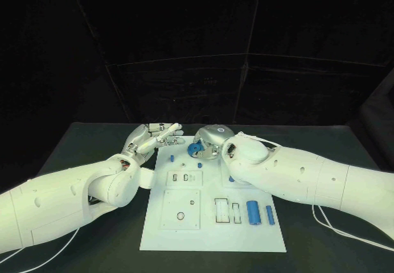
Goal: Assemble the parts on the task board
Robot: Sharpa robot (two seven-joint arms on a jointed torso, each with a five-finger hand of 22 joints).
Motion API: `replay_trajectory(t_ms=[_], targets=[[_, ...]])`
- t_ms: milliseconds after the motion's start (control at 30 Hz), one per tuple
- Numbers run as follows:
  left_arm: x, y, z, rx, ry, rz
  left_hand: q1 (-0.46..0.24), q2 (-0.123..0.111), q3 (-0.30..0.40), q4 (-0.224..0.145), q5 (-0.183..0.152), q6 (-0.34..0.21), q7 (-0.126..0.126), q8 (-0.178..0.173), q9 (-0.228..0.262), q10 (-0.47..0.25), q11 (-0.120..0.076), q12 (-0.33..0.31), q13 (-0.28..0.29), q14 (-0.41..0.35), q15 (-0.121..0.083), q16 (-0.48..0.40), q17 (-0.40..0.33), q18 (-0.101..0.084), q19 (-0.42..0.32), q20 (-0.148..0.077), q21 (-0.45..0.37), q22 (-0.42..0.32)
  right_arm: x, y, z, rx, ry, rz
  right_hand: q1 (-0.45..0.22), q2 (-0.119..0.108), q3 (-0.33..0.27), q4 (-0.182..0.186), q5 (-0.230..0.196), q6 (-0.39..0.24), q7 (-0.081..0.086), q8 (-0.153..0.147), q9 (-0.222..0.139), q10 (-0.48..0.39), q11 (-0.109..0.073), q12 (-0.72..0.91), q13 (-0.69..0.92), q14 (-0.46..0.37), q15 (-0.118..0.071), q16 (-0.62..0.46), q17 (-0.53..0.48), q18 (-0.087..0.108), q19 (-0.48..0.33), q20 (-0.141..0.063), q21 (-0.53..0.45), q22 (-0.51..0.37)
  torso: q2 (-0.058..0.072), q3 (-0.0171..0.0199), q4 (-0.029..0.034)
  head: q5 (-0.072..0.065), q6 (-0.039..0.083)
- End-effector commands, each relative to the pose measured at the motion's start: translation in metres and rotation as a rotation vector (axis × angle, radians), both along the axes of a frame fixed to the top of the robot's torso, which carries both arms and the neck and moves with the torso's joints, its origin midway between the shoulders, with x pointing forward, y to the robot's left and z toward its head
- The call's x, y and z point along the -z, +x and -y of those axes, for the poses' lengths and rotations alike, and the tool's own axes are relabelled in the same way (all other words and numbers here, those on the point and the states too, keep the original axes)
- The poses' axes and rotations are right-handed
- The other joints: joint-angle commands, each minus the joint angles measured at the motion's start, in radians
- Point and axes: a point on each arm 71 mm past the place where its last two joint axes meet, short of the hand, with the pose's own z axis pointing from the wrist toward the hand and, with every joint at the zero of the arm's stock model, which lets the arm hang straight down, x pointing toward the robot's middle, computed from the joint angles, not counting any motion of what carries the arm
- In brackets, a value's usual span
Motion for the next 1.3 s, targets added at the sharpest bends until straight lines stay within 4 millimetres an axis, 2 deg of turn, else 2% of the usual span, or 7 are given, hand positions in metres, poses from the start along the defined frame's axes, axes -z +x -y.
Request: replay_trajectory(t_ms=[33, 133, 300, 467, 633, 1033, 1300], targets=[[-0.001, 0.0, 0.001, 0.014, -0.005, 0.0, -0.003, 0.01, -0.001, -0.005, 0.006, 0.008, 0.014, -0.007, -0.001, 0.009, 0.001, -0.005, -0.001, 0.002, 0.001, -0.007, -0.001, 0.015, 0.004, -0.001, -0.004, -0.001, 0.003, 0.001, 0.001, 0.014, -0.02, -0.049, -0.051, 0.008, -0.025, 0.05, 0.03, -0.008, 0.003, -0.008, 0.002, -0.004, 0.005, -0.006, 0.062, 0.091, 0.01, 0.001, 0.192, -0.01, -0.001, 0.008, 0.0, 0.068, 0.0, -0.0001, -0.0001, 0.0, -0.002], [-0.001, 0.0, 0.001, 0.014, -0.005, -0.001, -0.003, 0.01, -0.001, -0.005, 0.006, 0.008, 0.014, -0.007, -0.001, 0.009, 0.001, -0.005, -0.001, 0.002, 0.001, -0.007, -0.001, 0.015, 0.004, -0.001, -0.004, -0.001, 0.004, 0.001, 0.001, 0.018, -0.02, -0.065, -0.069, 0.008, -0.043, 0.077, 0.042, -0.007, 0.003, -0.009, 0.003, -0.005, 0.006, -0.006, 0.062, 0.091, 0.011, 0.001, 0.192, -0.009, -0.001, 0.01, 0.0, 0.069, 0.0, 0.0003, -0.0008, 0.0, -0.002], [-0.001, 0.0, 0.001, 0.014, -0.005, -0.001, -0.003, 0.01, -0.001, -0.005, 0.006, 0.008, 0.014, -0.007, -0.001, 0.009, 0.001, -0.005, -0.001, 0.002, 0.001, -0.007, -0.001, 0.015, 0.004, -0.001, -0.004, -0.001, 0.005, 0.001, 0.002, 0.021, -0.022, -0.077, -0.072, 0.011, -0.05, 0.088, 0.052, -0.002, 0.002, -0.007, 0.004, -0.003, 0.005, -0.003, 0.065, 0.092, 0.011, 0.002, 0.195, -0.01, 0.0, 0.01, 0.001, 0.07, 0.0, 0.0005, -0.0005, -0.001, -0.002], [-0.001, 0.0, 0.002, 0.015, -0.005, -0.002, -0.002, 0.01, -0.001, -0.007, 0.006, 0.008, 0.014, -0.008, -0.002, 0.008, 0.001, -0.007, -0.001, 0.002, 0.001, -0.008, -0.001, 0.015, 0.005, -0.001, -0.005, -0.002, 0.006, 0.002, 0.005, 0.036, -0.024, -0.105, -0.088, 0.028, -0.064, 0.118, 0.078, 0.007, 0.0, -0.005, 0.004, -0.001, 0.003, -0.002, 0.067, 0.093, 0.009, 0.003, 0.198, -0.011, 0.003, 0.009, 0.003, 0.074, 0.0, 0.0004, -0.0008, -0.001, -0.003], [-0.001, 0.0, 0.002, 0.016, -0.005, -0.003, 0.002, 0.013, 0.0, -0.01, 0.006, 0.008, 0.014, -0.009, -0.002, 0.009, 0.002, -0.008, -0.001, 0.002, 0.001, -0.01, -0.001, 0.014, 0.006, 0.0, -0.006, -0.003, 0.007, 0.004, 0.009, 0.068, -0.017, -0.115, -0.095, 0.034, -0.076, 0.136, 0.094, -0.028, 0.006, -0.017, -0.001, -0.003, 0.008, -0.003, 0.066, 0.093, 0.012, 0.004, 0.2, -0.011, 0.004, 0.01, 0.003, 0.076, 0.0, 0.0005, -0.0006, -0.003, -0.002], [-0.001, 0.0, 0.001, 0.019, -0.005, -0.006, 0.005, 0.015, 0.002, -0.013, 0.006, 0.008, 0.014, -0.011, -0.002, 0.009, 0.002, -0.01, -0.001, 0.003, 0.001, -0.012, -0.002, 0.014, 0.007, 0.0, -0.007, -0.004, -0.004, -0.003, 0.02, 0.063, 0.103, -0.037, -0.042, 0.038, -0.073, 0.114, 0.157, -0.015, 0.006, -0.011, 0.003, 0.011, 0.007, 0.015, 0.084, 0.096, 0.013, 0.009, 0.212, -0.016, 0.021, 0.012, 0.013, 0.097, -0.001, 0.0, -0.0012, -0.005, 0.0], [-0.001, 0.0, -0.005, 0.007, -0.001, -0.004, 0.007, 0.015, 0.002, -0.015, 0.006, 0.008, 0.014, -0.011, -0.002, 0.009, 0.002, -0.011, -0.001, 0.003, 0.002, -0.013, -0.002, 0.014, 0.007, 0.0, -0.007, -0.005, -0.018, -0.017, 0.059, -0.007, 0.317, -0.014, 0.033, 0.033, -0.053, 0.063, 0.167, 0.008, -0.001, -0.003, 0.006, 0.001, 0.001, -0.001, 0.071, 0.09, 0.008, 0.0, 0.188, -0.012, 0.01, 0.008, 0.006, 0.083, -0.005, 0.001, -0.0061, -0.006, 0.007]])
